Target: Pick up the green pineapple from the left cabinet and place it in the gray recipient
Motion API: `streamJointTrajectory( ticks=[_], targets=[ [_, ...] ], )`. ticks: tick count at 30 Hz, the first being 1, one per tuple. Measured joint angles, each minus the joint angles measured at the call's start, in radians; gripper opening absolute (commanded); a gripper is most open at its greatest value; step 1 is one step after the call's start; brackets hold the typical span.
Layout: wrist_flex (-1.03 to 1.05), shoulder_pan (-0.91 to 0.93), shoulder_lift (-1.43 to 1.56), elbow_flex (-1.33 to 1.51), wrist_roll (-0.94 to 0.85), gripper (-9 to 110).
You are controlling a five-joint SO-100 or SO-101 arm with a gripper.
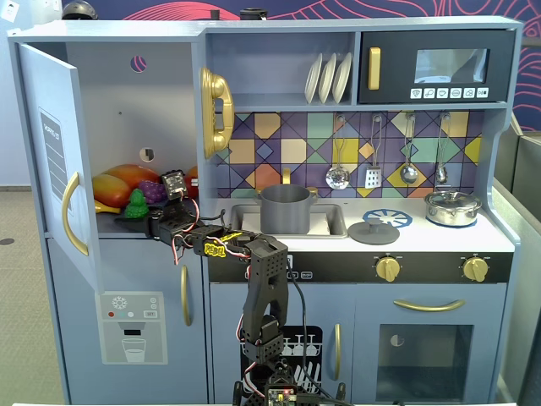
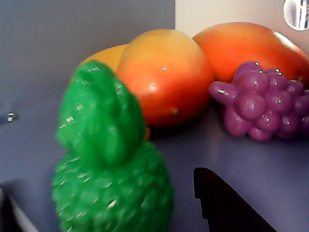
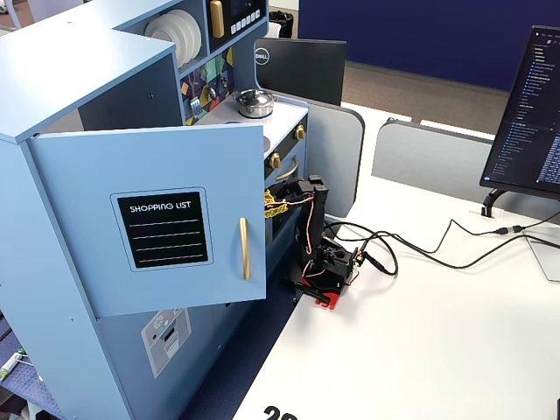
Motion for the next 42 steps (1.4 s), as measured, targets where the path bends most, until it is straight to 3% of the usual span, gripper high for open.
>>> streamJointTrajectory(
  ticks=[12,22,33,42],
  targets=[
    [0.028,-0.072,0.032,-0.008,-0.060,0],
    [0.135,-0.091,0.614,0.319,-0.124,0],
    [0.305,0.169,1.252,0.514,-0.114,0],
    [0.341,0.600,1.261,0.474,0.020,0]
  ],
)
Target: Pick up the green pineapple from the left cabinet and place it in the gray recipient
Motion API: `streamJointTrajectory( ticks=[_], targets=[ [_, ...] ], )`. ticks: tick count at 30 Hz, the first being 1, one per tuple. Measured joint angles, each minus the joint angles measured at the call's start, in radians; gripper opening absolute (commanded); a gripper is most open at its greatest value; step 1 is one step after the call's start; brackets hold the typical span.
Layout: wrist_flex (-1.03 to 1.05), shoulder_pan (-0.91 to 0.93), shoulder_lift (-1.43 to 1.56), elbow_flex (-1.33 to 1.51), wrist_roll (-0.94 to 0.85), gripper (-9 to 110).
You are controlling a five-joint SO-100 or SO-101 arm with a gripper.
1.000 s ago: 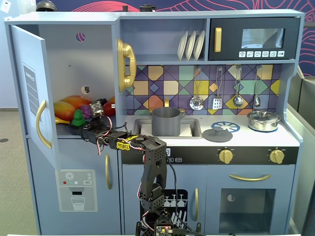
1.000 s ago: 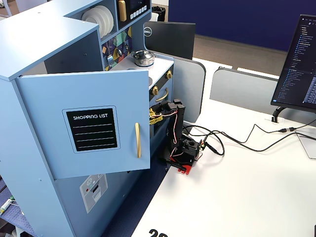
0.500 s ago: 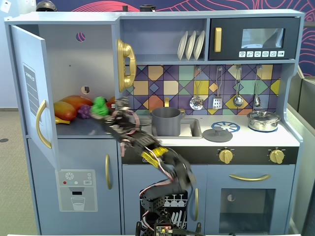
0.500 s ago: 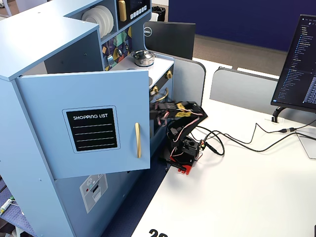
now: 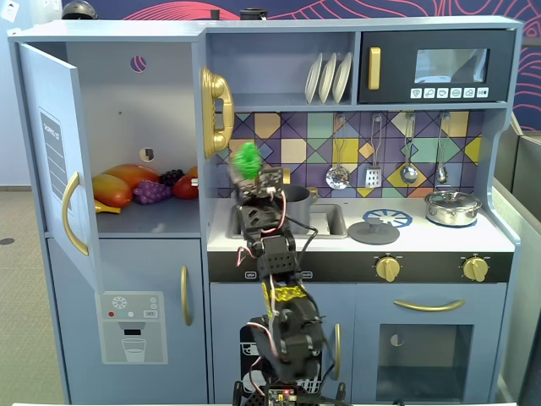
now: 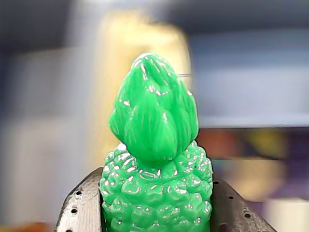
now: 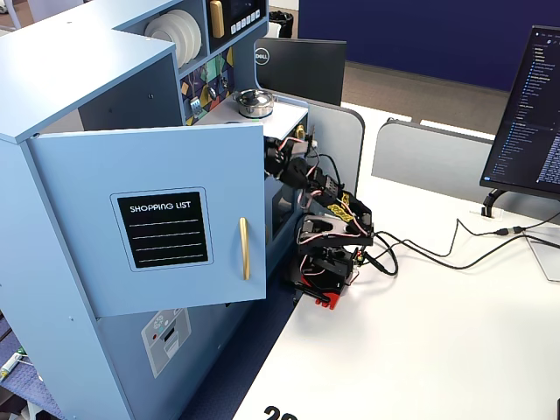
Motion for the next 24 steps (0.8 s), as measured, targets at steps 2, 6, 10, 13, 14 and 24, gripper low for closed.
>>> streamJointTrajectory(
  ticks=[2,6,10,13,14,24],
  targets=[
    [0.017,0.080,-0.054,-0.023,0.014,0],
    [0.066,0.179,-0.202,-0.100,0.031,0],
    [0.080,0.201,-0.374,-0.198,0.031,0],
    [0.095,0.216,-0.505,-0.276,0.031,0],
    [0.101,0.219,-0.538,-0.302,0.031,0],
    [0.178,0.218,-0.822,-0.485,-0.012,0]
  ],
)
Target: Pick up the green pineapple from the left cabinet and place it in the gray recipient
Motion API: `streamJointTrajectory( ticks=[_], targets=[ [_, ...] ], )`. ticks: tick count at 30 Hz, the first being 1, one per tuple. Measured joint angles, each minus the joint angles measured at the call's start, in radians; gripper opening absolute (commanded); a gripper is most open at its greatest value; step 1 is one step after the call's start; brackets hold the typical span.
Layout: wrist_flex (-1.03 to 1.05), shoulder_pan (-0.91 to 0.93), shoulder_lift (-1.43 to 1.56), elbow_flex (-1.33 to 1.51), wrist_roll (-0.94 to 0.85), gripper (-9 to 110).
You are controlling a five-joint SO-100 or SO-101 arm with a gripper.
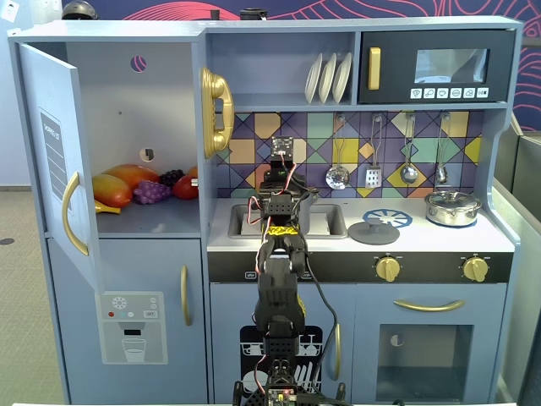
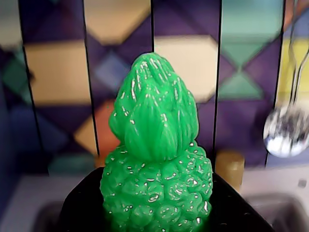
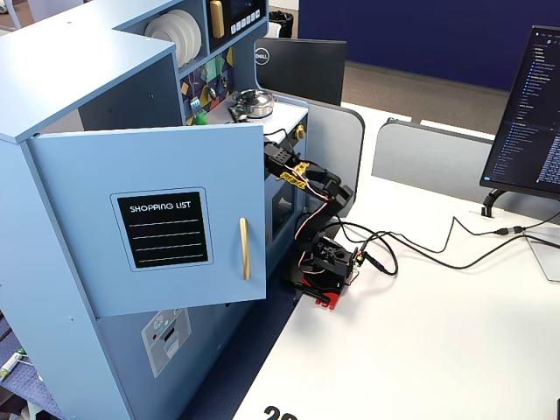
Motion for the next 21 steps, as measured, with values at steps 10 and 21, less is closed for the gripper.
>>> streamJointTrajectory(
  ticks=[10,21],
  targets=[
    [0.069,0.037,-0.084,-0.046,-0.020,35],
    [0.331,0.018,0.103,-0.092,-0.002,16]
  ],
)
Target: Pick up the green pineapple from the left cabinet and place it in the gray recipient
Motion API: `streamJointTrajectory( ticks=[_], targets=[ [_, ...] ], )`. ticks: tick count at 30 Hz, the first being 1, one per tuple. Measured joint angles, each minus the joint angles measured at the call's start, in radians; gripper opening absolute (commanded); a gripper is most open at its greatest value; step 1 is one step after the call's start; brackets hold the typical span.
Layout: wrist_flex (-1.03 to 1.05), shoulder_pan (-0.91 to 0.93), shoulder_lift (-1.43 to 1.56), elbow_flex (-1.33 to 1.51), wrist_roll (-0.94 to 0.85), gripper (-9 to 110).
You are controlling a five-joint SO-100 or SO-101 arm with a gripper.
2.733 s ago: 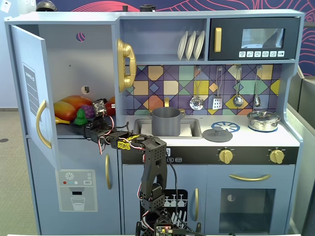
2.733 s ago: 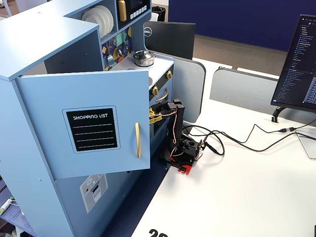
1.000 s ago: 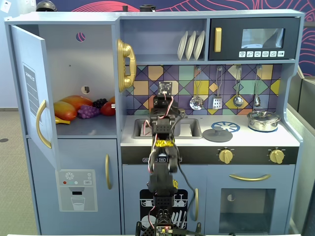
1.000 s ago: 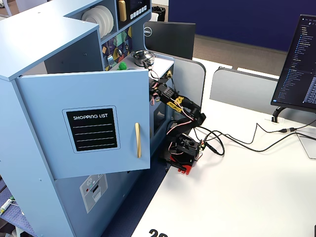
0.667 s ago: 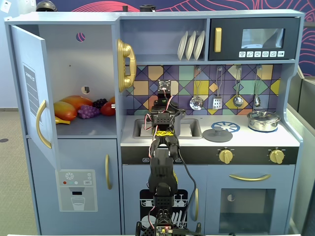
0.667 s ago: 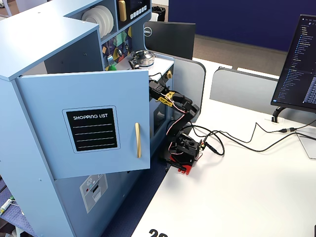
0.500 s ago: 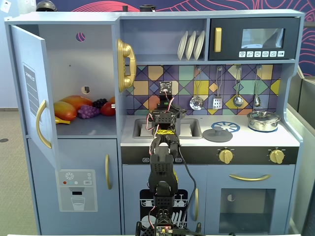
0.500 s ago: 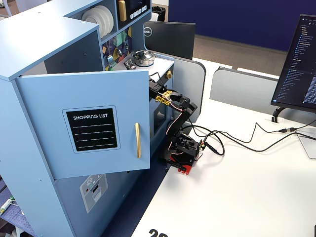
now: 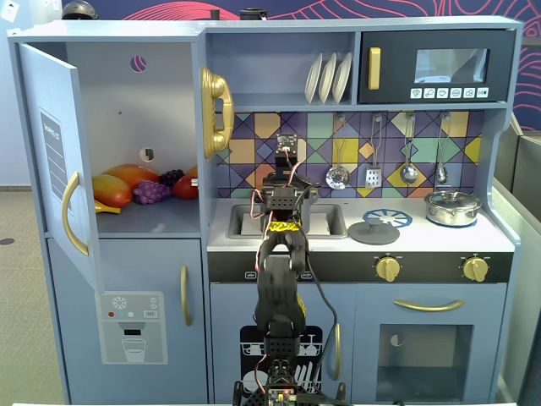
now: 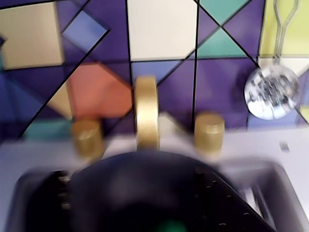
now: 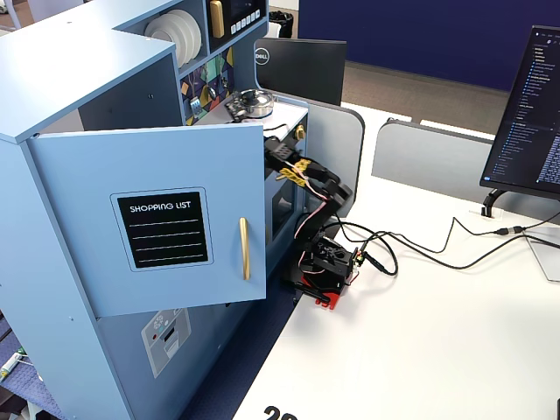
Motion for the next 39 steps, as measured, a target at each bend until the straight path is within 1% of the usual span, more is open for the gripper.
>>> streamJointTrajectory(
  ticks=[4,5,9,15,23,29,34,39],
  targets=[
    [0.299,-0.021,0.244,0.061,0.003,5],
    [0.356,-0.018,0.307,0.100,0.003,0],
    [0.506,0.017,0.499,0.296,0.012,0],
    [0.520,0.021,0.592,0.624,0.054,0],
    [0.538,-0.077,0.692,0.962,0.064,0],
    [0.629,-0.095,0.819,1.083,0.066,0],
    [0.710,-0.095,0.896,1.127,0.037,0],
    [0.805,-0.052,0.942,1.163,-0.006,0]
  ],
)
